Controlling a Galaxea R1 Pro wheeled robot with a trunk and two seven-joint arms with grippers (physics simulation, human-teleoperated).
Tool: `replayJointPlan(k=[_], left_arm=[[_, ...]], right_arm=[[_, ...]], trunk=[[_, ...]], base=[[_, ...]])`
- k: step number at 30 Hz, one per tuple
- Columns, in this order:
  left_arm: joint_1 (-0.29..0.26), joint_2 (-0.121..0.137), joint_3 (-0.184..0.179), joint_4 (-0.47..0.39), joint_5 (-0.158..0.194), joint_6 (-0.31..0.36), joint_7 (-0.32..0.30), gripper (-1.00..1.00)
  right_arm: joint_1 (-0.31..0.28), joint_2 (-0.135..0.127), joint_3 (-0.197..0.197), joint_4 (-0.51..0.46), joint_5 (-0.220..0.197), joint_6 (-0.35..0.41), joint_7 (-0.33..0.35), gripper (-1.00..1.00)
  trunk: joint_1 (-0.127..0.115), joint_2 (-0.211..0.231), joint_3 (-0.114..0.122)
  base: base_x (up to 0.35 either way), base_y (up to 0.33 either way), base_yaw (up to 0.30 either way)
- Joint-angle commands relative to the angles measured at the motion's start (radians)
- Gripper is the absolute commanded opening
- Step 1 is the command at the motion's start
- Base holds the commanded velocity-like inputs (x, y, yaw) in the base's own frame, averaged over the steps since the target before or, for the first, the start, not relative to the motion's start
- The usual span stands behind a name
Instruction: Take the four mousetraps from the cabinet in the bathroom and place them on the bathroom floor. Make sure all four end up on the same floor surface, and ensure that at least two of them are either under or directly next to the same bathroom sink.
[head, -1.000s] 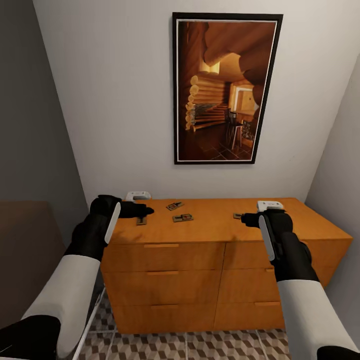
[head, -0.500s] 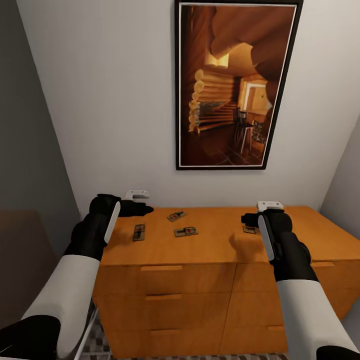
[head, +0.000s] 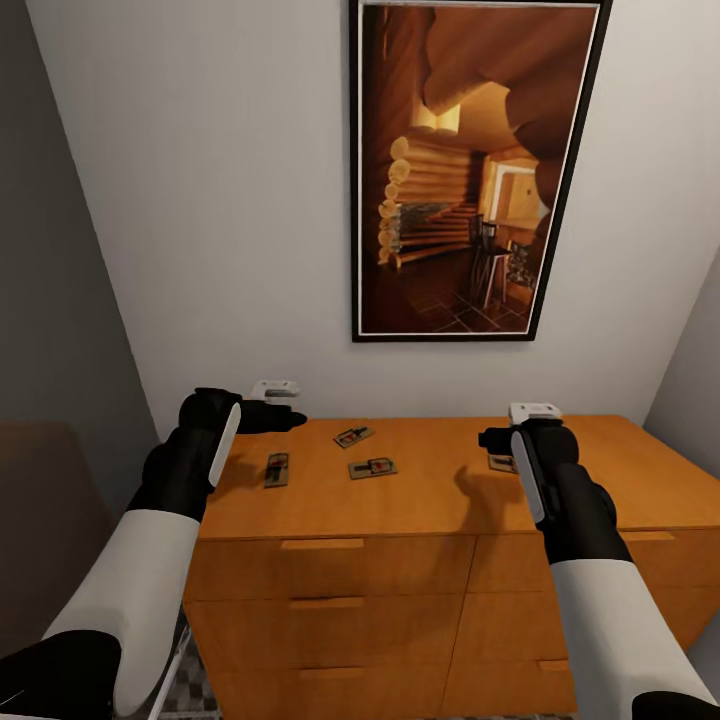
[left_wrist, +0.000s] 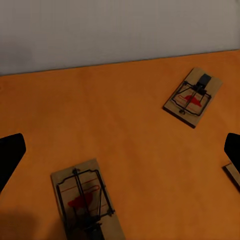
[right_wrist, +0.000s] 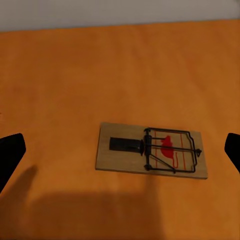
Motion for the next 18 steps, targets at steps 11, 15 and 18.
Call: replayJointPlan(k=[11, 15, 18], left_arm=[[-0.001, 0.000, 0.000, 0.009, -0.010, 0.003, -0.008, 1.00], [-0.001, 0.001, 0.001, 0.013, -0.007, 0.003, -0.008, 1.00], [-0.001, 0.002, 0.001, 0.017, -0.005, 0.003, -0.009, 1.00]], right_arm=[[-0.001, 0.010, 0.011, 0.001, 0.001, 0.005, 0.003, 1.00], [-0.001, 0.022, 0.012, 0.001, 0.001, 0.005, 0.004, 1.00], [-0.001, 0.028, 0.013, 0.001, 0.002, 0.005, 0.005, 1.00]], trunk=[[0.000, -0.001, -0.001], [0.000, -0.001, -0.001], [0.000, -0.001, -0.001]], base=[[0.001, 0.000, 0.000], [0.000, 0.000, 0.000], [0.000, 0.000, 0.000]])
